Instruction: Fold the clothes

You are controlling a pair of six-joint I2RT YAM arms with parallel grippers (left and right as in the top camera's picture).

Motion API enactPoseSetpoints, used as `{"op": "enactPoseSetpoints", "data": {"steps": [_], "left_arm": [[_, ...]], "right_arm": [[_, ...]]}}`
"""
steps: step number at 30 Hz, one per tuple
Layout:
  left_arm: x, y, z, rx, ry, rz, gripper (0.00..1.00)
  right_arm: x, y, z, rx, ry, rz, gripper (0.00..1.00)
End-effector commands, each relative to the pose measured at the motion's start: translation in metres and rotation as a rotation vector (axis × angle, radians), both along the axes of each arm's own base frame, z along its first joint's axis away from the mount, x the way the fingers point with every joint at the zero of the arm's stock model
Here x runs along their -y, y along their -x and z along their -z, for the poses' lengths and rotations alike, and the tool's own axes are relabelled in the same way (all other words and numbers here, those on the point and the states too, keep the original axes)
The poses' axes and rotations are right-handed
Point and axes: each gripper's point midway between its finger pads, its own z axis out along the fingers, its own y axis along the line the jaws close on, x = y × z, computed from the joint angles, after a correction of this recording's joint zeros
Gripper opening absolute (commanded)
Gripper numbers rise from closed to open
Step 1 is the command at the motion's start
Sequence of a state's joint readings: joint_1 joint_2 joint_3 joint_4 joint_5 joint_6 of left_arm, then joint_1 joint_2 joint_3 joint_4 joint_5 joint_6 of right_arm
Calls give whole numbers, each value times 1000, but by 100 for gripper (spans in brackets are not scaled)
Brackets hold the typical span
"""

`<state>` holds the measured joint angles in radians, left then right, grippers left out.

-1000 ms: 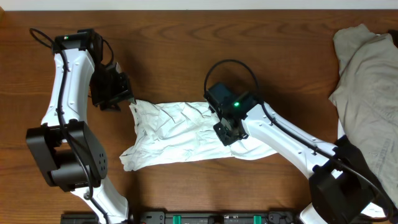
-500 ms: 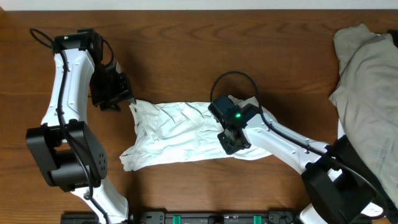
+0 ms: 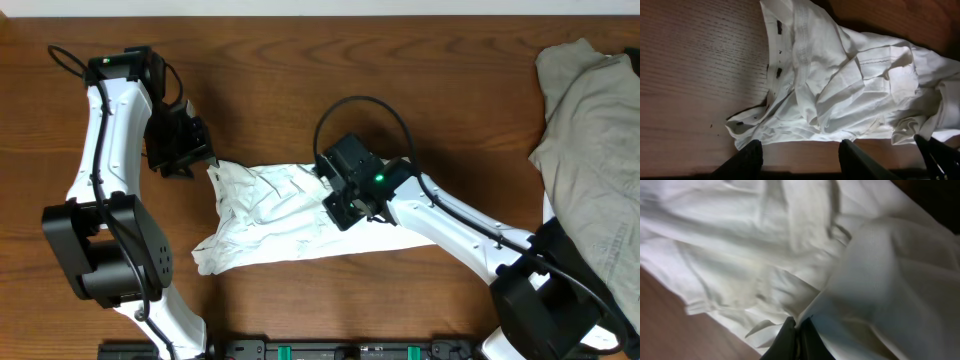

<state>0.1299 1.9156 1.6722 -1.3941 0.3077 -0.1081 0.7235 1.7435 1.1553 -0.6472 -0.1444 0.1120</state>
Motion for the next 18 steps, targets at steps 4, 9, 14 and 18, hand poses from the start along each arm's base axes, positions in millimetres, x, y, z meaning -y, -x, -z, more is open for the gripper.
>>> {"op": "enactPoseSetpoints", "data": {"steps": [4,9,14,18], "left_arm": [[-1,1,0,-8,-2,-3,52],[-1,1,1,-5,-2,-3,52],[-1,1,1,-6,-2,-3,52],[-1,1,1,-5,-2,-3,52]], "right_arm": [[-2,16,4,-55,9,-75,3],[10,30,14,-116,66,-92,7],[15,12,10,-42,102,-51,28],[11,-15,-17,54,87,-5,31]]}}
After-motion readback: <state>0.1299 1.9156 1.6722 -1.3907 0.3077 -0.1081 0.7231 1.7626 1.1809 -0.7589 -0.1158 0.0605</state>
